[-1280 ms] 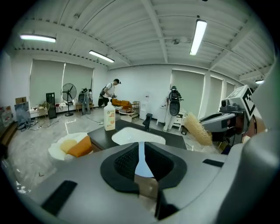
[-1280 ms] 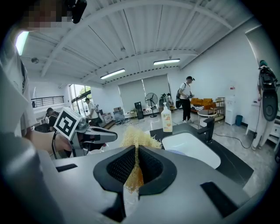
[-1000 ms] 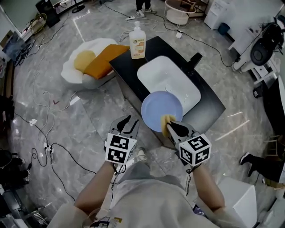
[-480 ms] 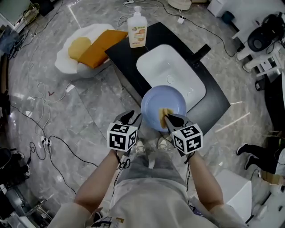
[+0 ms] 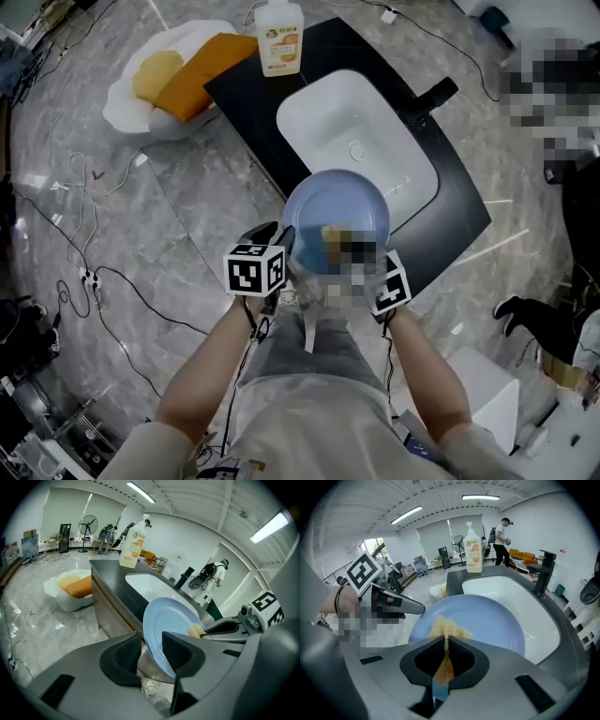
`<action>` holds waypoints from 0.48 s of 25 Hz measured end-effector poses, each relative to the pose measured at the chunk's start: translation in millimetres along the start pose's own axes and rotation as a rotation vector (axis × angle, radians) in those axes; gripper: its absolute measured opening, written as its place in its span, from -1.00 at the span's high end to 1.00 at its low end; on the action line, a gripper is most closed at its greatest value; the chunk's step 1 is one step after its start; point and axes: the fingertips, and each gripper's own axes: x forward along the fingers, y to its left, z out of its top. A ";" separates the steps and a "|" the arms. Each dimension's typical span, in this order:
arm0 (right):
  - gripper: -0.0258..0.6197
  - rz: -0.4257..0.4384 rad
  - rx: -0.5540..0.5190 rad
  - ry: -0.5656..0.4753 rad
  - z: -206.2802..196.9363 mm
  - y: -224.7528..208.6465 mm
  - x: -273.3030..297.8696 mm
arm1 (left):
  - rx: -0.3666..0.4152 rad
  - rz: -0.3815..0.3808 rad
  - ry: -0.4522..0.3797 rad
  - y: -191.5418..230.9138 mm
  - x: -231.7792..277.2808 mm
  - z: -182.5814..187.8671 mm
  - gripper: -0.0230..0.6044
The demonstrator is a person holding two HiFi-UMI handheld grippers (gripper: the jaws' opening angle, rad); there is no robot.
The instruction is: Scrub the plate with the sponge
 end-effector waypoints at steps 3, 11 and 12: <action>0.78 0.020 -0.042 0.049 -11.1 -0.7 8.5 | -0.043 0.004 0.022 0.6 9.0 -8.0 0.49; 0.78 0.107 -0.074 0.108 -26.6 8.6 30.0 | -0.134 0.029 0.051 7.0 25.6 -20.8 0.68; 0.78 0.115 -0.080 0.112 -26.6 10.0 32.4 | -0.156 0.034 0.042 8.2 26.5 -20.8 0.72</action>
